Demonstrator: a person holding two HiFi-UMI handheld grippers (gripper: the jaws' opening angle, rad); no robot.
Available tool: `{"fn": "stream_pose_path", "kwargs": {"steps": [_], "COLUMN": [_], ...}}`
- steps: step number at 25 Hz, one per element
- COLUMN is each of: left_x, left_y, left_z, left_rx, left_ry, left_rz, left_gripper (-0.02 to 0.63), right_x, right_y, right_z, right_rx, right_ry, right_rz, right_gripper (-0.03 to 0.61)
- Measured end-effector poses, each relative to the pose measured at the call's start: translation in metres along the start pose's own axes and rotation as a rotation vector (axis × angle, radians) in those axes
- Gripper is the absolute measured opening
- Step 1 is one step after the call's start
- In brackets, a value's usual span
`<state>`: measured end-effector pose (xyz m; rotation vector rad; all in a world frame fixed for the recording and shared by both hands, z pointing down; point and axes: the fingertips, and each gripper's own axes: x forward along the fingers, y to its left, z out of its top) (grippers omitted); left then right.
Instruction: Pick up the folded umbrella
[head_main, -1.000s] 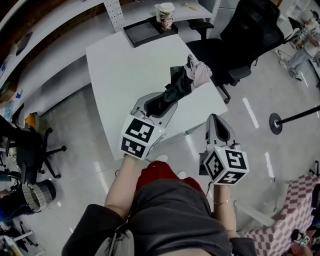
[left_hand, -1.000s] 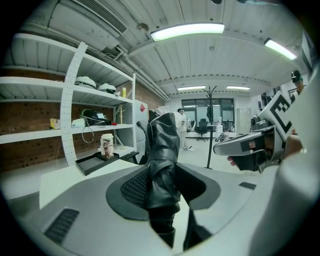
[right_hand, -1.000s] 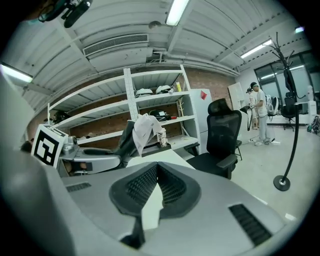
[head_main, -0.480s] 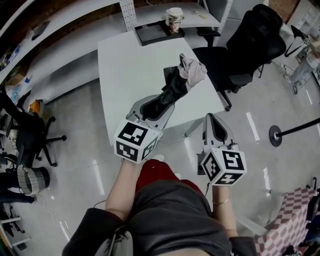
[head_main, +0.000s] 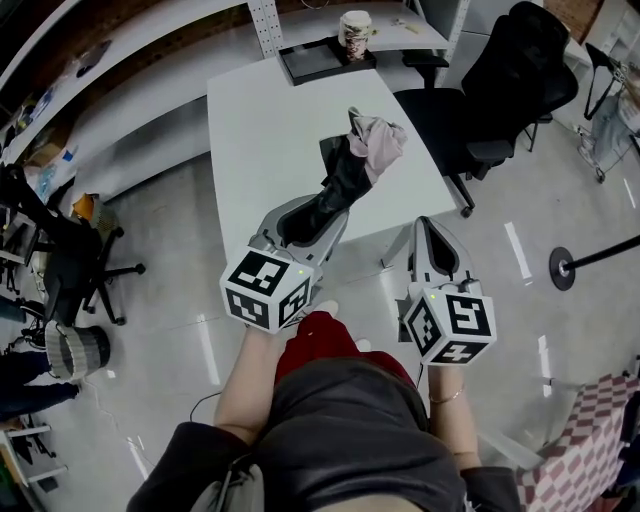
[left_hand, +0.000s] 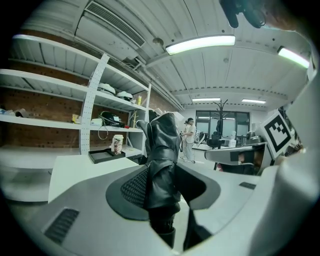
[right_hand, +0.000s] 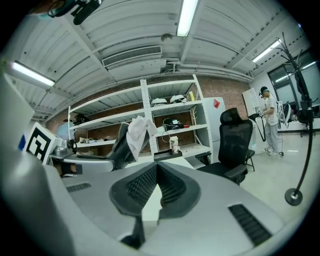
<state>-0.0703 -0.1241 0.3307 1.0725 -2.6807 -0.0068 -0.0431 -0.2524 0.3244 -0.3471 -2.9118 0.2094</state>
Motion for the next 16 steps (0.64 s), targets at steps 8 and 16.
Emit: {"fn": "stream_pose_path", "kwargs": {"steps": [8, 16], "left_x": [-0.018, -0.027], "left_y": [0.002, -0.001], "left_z": [-0.001, 0.0], "left_rx": [-0.022, -0.053], "left_ry": [-0.015, -0.037], "left_rz": [0.035, 0.062], "left_gripper": [0.172, 0.172], "right_x": [-0.003, -0.006], "right_y": [0.017, 0.02], "right_z": [0.0, -0.002], "right_rx": [-0.026, -0.042], "right_ry": [-0.007, 0.002], "right_rz": [0.038, 0.069], "right_gripper": [0.017, 0.017]}}
